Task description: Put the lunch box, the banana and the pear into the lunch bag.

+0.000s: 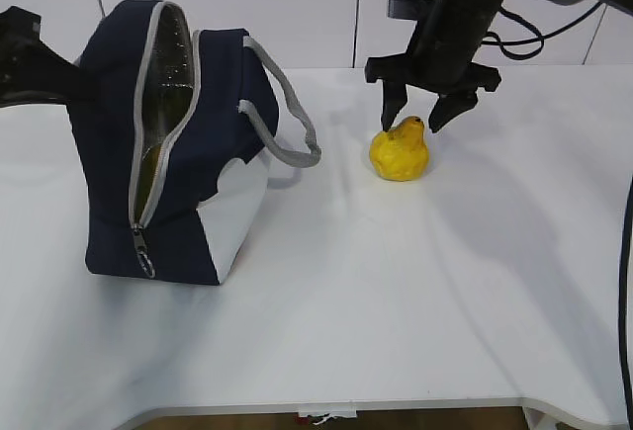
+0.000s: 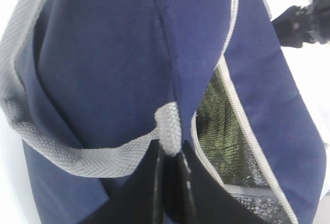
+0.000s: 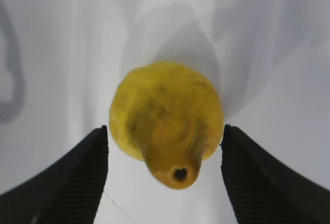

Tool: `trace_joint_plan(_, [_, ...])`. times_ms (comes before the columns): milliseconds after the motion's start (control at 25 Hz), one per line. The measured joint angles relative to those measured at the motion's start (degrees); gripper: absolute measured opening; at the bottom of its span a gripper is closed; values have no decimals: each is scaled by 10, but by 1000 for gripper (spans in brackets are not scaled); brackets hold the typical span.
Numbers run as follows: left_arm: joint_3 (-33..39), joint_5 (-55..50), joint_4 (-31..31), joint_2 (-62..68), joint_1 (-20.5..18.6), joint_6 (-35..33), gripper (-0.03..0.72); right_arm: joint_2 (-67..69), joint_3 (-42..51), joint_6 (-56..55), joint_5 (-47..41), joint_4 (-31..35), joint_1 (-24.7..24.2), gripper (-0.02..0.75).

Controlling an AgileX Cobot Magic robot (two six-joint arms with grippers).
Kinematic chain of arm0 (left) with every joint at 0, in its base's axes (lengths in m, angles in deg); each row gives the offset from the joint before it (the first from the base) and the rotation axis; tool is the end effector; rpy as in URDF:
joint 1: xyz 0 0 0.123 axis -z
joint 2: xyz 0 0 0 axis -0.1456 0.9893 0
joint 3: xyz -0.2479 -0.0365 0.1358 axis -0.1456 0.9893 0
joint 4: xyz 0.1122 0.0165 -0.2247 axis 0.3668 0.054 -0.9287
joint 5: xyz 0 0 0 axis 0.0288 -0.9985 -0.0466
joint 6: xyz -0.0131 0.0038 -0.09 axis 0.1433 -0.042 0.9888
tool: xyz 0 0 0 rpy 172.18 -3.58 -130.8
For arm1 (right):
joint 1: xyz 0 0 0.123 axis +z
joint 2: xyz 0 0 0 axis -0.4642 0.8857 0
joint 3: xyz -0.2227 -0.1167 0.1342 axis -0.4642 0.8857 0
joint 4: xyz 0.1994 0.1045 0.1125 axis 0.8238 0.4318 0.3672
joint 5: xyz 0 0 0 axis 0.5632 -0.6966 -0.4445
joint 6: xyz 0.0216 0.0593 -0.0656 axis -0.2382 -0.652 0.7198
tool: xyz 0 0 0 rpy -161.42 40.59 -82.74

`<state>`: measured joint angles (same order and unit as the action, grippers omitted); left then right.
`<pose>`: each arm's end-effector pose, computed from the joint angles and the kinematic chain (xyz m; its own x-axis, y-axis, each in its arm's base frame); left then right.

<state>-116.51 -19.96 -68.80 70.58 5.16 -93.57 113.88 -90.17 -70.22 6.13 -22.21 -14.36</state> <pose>0.3298 -0.0427 0.2768 -0.8048 -0.0917 -0.5864 0.3243 0.7594 -0.5640 0.4857 0.1246 0.2242 -0.9668 -0.0159 -0.2552 -0.0577 0.9859 0.1571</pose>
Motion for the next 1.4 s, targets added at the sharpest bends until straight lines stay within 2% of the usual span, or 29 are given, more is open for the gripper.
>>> trace_joint_plan(360, [0,-1,0,0,0,0,3,17,0,-1,3,0,-6,530])
trace_joint_plan(600, [0,-2,0,0,0,0,3,17,0,-1,3,28,-6,316])
trace_joint_plan(680, [0,-2,0,0,0,0,3,17,0,-1,3,33,-7,284])
trace_joint_plan(840, [0,-3,0,0,0,0,3,15,1,-1,5,56,-7,271])
trace_joint_plan(1400, [0,0,0,0,0,0,3,-124,4,85,0,248,-7,267])
